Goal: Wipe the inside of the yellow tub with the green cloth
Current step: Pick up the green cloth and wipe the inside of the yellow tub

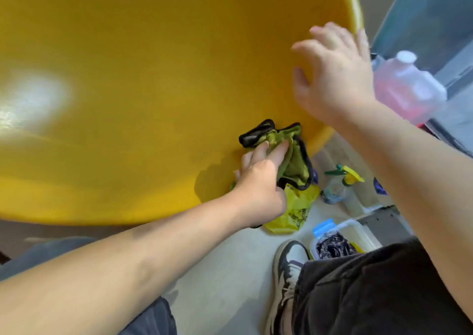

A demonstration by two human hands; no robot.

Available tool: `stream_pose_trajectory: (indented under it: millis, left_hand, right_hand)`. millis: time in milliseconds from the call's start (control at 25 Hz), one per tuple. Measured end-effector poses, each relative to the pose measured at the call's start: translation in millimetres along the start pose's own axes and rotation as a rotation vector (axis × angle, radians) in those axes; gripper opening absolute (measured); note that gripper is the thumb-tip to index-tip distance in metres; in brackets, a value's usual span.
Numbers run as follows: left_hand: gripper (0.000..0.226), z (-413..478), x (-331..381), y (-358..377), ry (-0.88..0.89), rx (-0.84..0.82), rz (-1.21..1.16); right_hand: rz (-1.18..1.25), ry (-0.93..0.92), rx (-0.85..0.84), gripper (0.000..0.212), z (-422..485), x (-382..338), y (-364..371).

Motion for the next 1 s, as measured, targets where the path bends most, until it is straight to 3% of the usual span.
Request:
stream_pose_trajectory:
  millis: [80, 120, 200, 240, 360, 480, 560, 720, 800, 880, 1000]
  left_hand:
    - [0.093, 7.5, 30.3, 6.9, 0.068, 0.013, 0.013]
    - [0.092, 11.3, 44.6, 11.2, 0.113, 0.023, 0.03]
    - [0.091, 20.9, 70.0, 17.6, 0.241, 0.074, 0.111]
    - [0.091, 27.1, 80.1, 17.6, 0.315, 0.116, 0.167]
    - [0.086, 55.0, 110.9, 2.2, 0.544, 0.279, 0.297]
    - [0.085, 104.7, 140.7, -35.8, 0.626, 0.396, 0.377]
    - [0.088, 141.3, 152.5, -65.6, 0.613, 0.416, 0.486]
    - [0.084, 204.3, 175.5, -123.5, 0.753, 0.409, 0.687]
    - [0.078, 233.8, 182.5, -153.2, 0.752, 0.411, 0.764]
    - [0.084, 265.3, 170.0, -191.5, 0.591, 0.429, 0.745]
    - [0.096, 299.2, 130.5, -238.4, 0.423, 0.42, 0.742]
  right_hand:
    - [0.207, 0.246, 0.031, 0.061, 1.1, 48.1, -6.2]
    - [0.383, 0.409, 0.046, 0.059, -1.4, 69.9, -3.2]
    - [0.795, 0.763, 0.104, 0.034, -11.5, 105.3, 6.8]
    - [0.945, 0.876, 0.096, 0.036, -14.6, 114.0, 14.9]
    - [1.155, 0.921, 0.081, 0.056, -14.0, 120.4, 19.9]
    - [1.3, 0.997, 0.085, 0.058, -6.8, 124.0, 24.2]
    - [1.149, 1.014, 0.079, 0.046, -6.2, 132.8, 26.3]
    - [0.65, 0.739, 0.089, 0.022, 24.8, 116.8, 0.1]
    - [0.472, 0.543, 0.108, 0.04, 63.3, 96.0, -15.0]
    - [0.345, 0.442, 0.065, 0.055, 113.3, 79.6, -16.5]
    - [0.138, 0.271, 0.023, 0.056, 175.1, 46.8, -6.6]
Point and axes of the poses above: each hand's wrist, its own z-axis towards the middle knuckle, its own y-axis out of the palm, x = y × z, the point moved 8 cm from there along z, towards the middle knuckle, and after that the axes turned 4 degrees about x, right-handed, at the moved point
